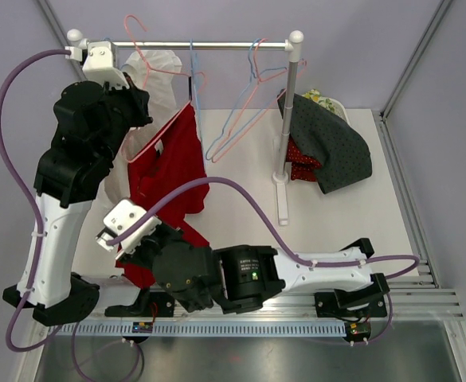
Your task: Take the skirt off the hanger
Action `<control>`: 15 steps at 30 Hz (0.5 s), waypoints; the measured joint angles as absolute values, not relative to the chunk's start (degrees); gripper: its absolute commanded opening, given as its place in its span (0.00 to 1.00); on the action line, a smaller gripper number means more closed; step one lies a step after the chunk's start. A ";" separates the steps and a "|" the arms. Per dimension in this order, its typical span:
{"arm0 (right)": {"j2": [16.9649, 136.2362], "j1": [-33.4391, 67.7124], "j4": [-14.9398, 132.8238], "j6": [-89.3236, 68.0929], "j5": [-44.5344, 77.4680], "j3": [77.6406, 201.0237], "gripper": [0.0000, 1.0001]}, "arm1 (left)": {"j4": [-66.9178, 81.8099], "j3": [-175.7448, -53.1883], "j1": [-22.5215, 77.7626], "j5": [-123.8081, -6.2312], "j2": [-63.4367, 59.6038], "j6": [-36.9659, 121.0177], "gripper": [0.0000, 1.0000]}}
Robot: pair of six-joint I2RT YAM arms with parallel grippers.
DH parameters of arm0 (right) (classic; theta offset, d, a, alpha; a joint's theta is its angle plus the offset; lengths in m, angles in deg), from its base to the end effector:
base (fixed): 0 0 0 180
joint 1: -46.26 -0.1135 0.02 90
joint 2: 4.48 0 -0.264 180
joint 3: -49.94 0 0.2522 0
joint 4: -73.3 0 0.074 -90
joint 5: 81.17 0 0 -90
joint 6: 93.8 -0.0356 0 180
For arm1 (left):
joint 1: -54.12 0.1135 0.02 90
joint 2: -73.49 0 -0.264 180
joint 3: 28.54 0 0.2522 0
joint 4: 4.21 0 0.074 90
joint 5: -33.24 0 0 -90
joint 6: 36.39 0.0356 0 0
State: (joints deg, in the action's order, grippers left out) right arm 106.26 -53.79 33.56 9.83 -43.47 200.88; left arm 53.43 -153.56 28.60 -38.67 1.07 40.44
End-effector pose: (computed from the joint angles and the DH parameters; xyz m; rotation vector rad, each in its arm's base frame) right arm -0.0424 0.4006 0.5239 -0.8048 1.3659 0.4722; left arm 0.1860 -0.0766 0.5560 -0.0614 1.6593 -0.2516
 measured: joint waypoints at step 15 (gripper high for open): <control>95.40 -59.47 36.36 8.19 -51.77 182.68 0.00 | 63.33 -164.53 28.38 -37.95 -4.18 46.73 0.00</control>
